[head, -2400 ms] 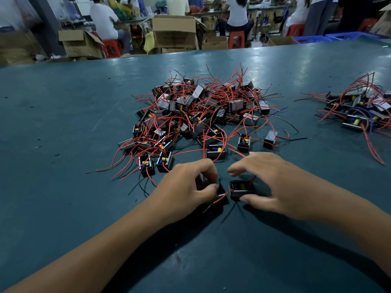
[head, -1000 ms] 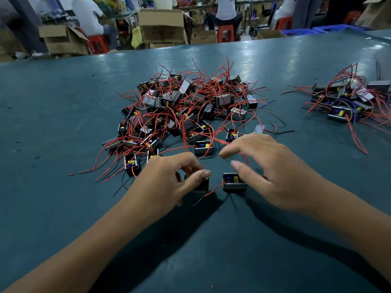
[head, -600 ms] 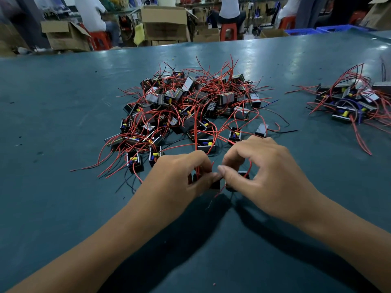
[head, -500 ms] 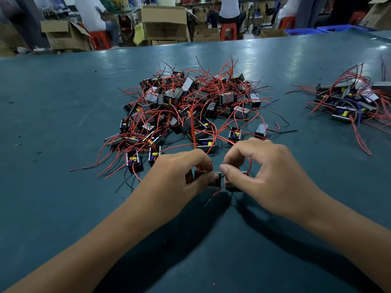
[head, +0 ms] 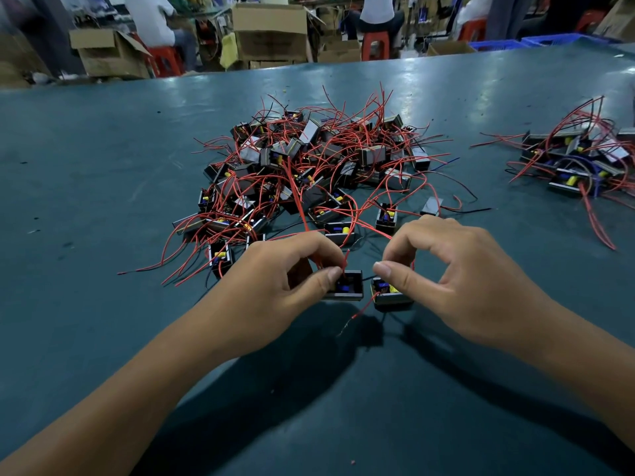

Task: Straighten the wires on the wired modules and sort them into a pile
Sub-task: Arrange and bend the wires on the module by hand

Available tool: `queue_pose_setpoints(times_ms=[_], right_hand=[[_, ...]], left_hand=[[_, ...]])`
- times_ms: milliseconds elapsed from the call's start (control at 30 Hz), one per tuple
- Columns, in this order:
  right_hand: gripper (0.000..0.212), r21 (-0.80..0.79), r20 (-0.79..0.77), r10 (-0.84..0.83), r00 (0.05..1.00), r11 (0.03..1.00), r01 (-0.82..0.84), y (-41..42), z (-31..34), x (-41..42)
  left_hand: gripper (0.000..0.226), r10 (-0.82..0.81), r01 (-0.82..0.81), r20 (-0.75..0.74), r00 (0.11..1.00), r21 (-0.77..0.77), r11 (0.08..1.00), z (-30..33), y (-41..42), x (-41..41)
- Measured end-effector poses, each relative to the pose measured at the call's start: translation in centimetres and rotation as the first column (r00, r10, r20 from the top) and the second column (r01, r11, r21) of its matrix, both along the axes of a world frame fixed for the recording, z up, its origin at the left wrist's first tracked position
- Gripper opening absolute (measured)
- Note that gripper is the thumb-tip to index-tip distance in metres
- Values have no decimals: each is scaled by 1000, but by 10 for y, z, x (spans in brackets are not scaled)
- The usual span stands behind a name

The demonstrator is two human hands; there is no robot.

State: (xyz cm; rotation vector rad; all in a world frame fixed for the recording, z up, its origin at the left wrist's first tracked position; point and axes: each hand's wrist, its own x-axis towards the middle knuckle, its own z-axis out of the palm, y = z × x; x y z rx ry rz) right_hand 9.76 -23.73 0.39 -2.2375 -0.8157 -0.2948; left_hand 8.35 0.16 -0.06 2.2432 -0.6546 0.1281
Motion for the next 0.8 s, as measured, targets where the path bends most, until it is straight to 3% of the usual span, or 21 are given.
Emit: queue_pose_setpoints(times_ms=[233, 467, 667, 800], right_hand=[[16, -3, 19, -7, 1000, 1000, 7, 0, -1, -1], [16, -71, 134, 97, 986, 994, -88, 2, -1, -3], [25, -26, 45, 117, 992, 993, -116, -10, 6, 3], [22, 74, -37, 104, 994, 992, -101, -21, 15, 11]], left_hand=[[3, 0, 2, 34, 999, -41, 999, -2, 0, 1], [12, -10, -1, -74, 997, -150, 989, -7, -3, 0], [21, 14, -22, -69, 998, -108, 994, -7, 0, 3], [20, 21, -21, -4, 1000, 38, 999, -10, 1, 6]])
